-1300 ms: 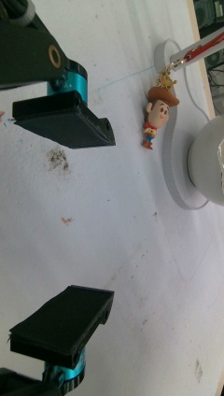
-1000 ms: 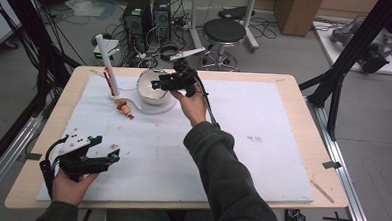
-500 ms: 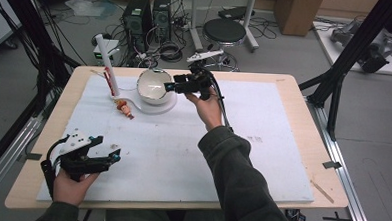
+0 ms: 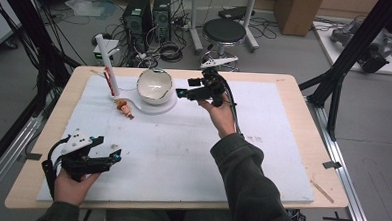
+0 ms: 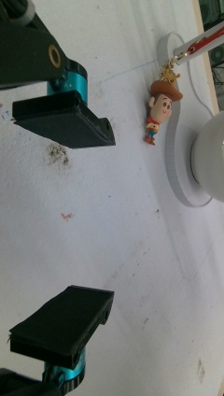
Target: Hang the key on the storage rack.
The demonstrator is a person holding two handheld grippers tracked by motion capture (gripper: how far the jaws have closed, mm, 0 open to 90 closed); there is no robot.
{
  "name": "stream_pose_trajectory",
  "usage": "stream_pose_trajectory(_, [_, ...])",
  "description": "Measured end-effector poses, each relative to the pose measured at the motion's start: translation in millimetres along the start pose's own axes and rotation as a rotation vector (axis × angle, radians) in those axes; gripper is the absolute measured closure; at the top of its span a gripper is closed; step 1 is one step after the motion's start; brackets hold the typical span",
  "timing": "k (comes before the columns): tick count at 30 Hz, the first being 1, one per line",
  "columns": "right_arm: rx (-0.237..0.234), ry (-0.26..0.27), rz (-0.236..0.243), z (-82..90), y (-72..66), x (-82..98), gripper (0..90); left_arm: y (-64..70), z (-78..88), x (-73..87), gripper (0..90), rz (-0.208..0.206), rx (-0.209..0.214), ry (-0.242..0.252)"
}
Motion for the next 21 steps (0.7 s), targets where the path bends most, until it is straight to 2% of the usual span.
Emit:
stream_pose_trajectory(6, [0.029, -0.009, 0.017, 3.1, 1.8, 8.3, 12.3, 1.0, -0.2, -1.2, 21.6, 0.003, 0.002, 0.004])
stream_pose_trajectory(13, [0.033, -0.009, 0.029, 11.4, 4.2, 16.0, 11.7, 1.3, 0.3, -0.4, 21.6, 0.000, 0.004, 0.001])
stream_pose_trajectory(21, [0.046, -0.011, 0.021, 24.7, 11.3, 25.8, 11.3, 1.9, -0.6, -0.8, 21.6, 0.003, 0.004, 0.003])
Point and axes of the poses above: each handheld gripper's, and its own axes: z roughly backward along the jaws, x roughly out of its underside, y roughly to its right, the point moved 8 cm from there along -z, roughly forward along the jaws, and after that the axes turned 15 degrees about -z, right-handed, at the moved point
